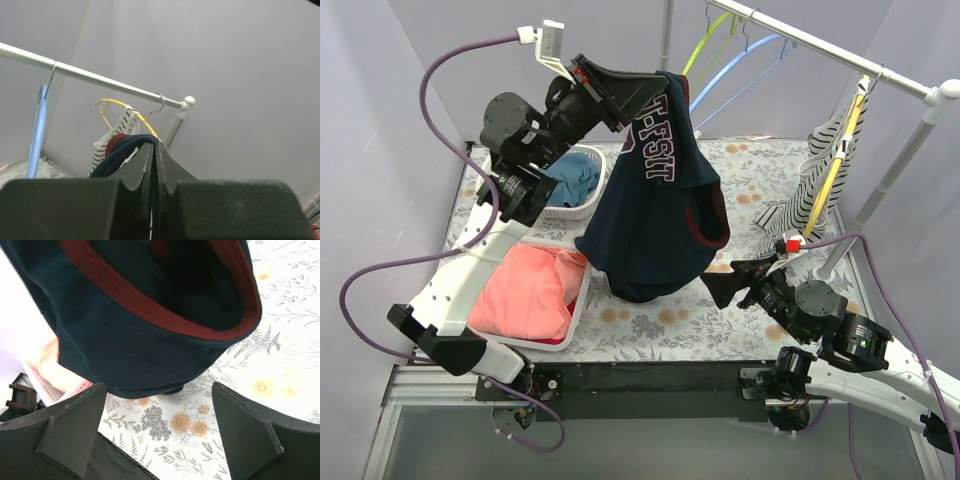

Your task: Place the tank top on the hanger

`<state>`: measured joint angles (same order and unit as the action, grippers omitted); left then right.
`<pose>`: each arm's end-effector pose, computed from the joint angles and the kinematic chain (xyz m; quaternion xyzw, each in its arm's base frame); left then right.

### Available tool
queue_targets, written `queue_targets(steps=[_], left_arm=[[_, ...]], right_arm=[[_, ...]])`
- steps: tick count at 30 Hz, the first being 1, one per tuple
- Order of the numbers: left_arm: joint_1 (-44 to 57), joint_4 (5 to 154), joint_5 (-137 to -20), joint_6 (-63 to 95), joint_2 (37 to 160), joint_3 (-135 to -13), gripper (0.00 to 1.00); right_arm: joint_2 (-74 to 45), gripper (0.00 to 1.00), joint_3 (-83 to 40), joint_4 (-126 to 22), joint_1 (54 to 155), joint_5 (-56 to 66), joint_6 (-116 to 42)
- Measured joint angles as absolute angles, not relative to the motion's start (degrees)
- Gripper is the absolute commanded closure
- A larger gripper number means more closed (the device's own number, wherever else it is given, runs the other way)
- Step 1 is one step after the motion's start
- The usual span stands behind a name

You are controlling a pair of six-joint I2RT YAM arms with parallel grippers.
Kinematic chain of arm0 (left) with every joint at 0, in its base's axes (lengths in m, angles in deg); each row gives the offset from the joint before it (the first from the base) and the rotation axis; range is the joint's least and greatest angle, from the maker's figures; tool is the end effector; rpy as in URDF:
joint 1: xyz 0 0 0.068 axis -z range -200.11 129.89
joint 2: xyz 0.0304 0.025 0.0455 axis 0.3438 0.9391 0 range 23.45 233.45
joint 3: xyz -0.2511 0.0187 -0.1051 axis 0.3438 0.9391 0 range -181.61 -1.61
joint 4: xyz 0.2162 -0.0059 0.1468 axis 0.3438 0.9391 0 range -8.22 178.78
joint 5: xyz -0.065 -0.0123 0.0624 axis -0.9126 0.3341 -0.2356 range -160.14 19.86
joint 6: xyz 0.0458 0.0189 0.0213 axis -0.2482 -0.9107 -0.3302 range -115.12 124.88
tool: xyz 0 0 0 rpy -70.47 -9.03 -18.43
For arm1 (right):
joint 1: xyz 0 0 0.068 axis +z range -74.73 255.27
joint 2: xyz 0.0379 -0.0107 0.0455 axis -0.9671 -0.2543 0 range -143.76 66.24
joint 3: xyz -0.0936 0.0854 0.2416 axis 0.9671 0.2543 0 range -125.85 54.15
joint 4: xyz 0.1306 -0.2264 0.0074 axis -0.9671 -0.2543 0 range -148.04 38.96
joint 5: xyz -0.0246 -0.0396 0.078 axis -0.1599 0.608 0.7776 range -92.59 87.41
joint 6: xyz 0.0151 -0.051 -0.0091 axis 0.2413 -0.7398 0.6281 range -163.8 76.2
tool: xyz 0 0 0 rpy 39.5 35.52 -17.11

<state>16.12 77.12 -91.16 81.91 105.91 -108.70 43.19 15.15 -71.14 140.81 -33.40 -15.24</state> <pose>0.2155 -0.1737 0.5844 -0.0257 0.5206 -0.7592 0.3897 0.0582 0.0839 0.3344 -0.0523 0.7269 0.3481 0.5897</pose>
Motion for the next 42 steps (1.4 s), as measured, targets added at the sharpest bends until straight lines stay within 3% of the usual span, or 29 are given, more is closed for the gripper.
queue_targets(steps=[5,16,22,24,25,27,28,32,36,42], left_arm=[[16.12,76.03,-90.15,82.64,104.94,-99.08,1.0],[16.93,74.69,-95.44,87.58,78.54,-41.84,1.0],[20.45,80.96,-99.94,90.15,71.74,-24.44,1.0],[20.99,84.62,-100.16,90.2,69.76,-22.47,0.97],[20.99,85.99,-100.1,90.05,69.12,-22.28,0.77],[21.04,87.37,-99.94,89.24,68.47,-22.28,0.69],[21.19,87.96,-99.92,89.26,68.38,-22.34,0.6],[21.43,92.2,-98.48,88.38,69.56,-24.4,0.46],[21.65,96.94,-95.09,86.88,70.06,-30.41,0.43],[21.65,102.23,-84.88,82.42,75.35,-45.82,0.54]], right_arm=[[43.46,0.05,15.15,-71.91,140.81,-34.01,-15.22],[46.58,0.06,21.23,-73.81,140.83,-35.63,-8.93],[45.64,0.09,29.92,-75.43,140.83,-37.03,-0.53],[44.81,0.1,31.7,-75.32,140.81,-37.47,1.7],[44.53,0.11,32.57,-75.03,140.83,-37.71,2.68],[44.03,0.13,34.3,-74.46,140.81,-38.23,4.21],[43.61,0.14,35.26,-73.9,140.81,-38.63,4.95],[40.64,0.15,38.03,-70.22,140.37,-39.11,5.8],[35.17,0.19,38.17,-64.06,136.15,-35.74,3.77],[26.69,0.25,37.14,-55.84,121.07,-22.63,0.17]])
